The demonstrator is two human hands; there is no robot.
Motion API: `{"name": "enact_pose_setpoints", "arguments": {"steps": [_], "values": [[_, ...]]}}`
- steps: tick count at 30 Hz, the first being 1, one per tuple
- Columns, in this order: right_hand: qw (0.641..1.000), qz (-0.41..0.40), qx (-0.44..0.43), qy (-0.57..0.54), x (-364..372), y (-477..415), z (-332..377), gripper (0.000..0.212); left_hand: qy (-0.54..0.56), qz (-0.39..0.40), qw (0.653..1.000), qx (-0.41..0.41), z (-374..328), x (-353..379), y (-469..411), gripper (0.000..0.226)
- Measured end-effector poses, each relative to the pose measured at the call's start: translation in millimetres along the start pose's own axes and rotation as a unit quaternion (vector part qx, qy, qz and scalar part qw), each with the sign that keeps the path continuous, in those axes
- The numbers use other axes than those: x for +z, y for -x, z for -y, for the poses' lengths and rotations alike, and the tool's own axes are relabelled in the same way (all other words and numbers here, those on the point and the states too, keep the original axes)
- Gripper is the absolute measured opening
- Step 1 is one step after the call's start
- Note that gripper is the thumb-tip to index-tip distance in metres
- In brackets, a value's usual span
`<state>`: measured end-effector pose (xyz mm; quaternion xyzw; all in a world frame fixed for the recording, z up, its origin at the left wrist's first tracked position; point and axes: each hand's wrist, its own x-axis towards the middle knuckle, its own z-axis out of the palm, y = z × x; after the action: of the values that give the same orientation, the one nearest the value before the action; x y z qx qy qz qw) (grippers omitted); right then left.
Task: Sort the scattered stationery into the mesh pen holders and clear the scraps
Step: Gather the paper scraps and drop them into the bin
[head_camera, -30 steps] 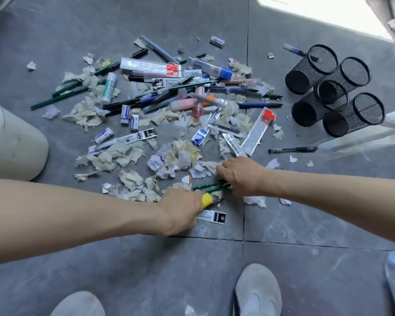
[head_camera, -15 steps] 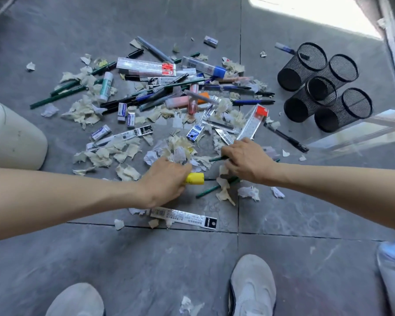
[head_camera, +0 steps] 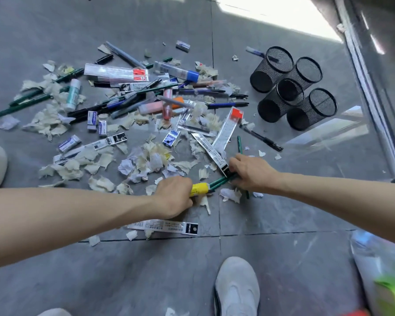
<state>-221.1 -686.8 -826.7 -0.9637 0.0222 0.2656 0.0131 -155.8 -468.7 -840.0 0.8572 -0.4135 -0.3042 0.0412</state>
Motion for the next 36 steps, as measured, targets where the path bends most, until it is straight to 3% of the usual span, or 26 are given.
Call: {"name": "enact_pose_setpoints", "arguments": {"steps": [5, 9, 12, 15, 20, 25, 29, 32, 34, 36], "values": [[0.968, -0.014, 0.200, -0.152, 6, 1, -5, 0.035, -0.010, -0.059, 0.998, 0.015, 13, -24, -5, 0.026], [0.916, 0.032, 0.332, -0.223, 9, -8, -10, 0.057, -0.037, -0.077, 0.996, 0.026, 22, -46, -28, 0.030], [0.895, -0.003, 0.356, -0.267, 12, -10, -11, 0.045, -0.053, -0.078, 0.994, 0.058, 23, -59, -46, 0.026], [0.903, -0.044, 0.368, -0.216, 12, -6, -15, 0.036, -0.101, -0.112, 0.983, 0.100, 22, -74, -65, 0.019], [0.874, -0.031, 0.449, -0.184, 14, 0, -31, 0.046, -0.030, -0.129, 0.990, 0.047, 31, -102, -94, 0.020], [0.881, -0.006, 0.412, -0.231, 16, 5, -48, 0.047, -0.023, -0.135, 0.990, 0.023, 35, -103, -117, 0.016], [0.901, -0.092, 0.373, -0.202, 17, 7, -40, 0.037, -0.006, -0.158, 0.987, -0.005, 31, -98, -127, 0.021], [0.899, -0.157, 0.363, -0.190, 11, -1, -36, 0.041, -0.027, -0.187, 0.982, -0.006, 28, -90, -131, 0.034], [0.916, -0.156, 0.304, -0.207, 3, -6, -34, 0.040, -0.087, -0.230, 0.969, 0.035, 24, -80, -132, 0.038], [0.958, -0.106, 0.185, -0.193, -2, -8, -32, 0.037, -0.115, -0.248, 0.957, 0.092, 17, -69, -130, 0.036]]}}
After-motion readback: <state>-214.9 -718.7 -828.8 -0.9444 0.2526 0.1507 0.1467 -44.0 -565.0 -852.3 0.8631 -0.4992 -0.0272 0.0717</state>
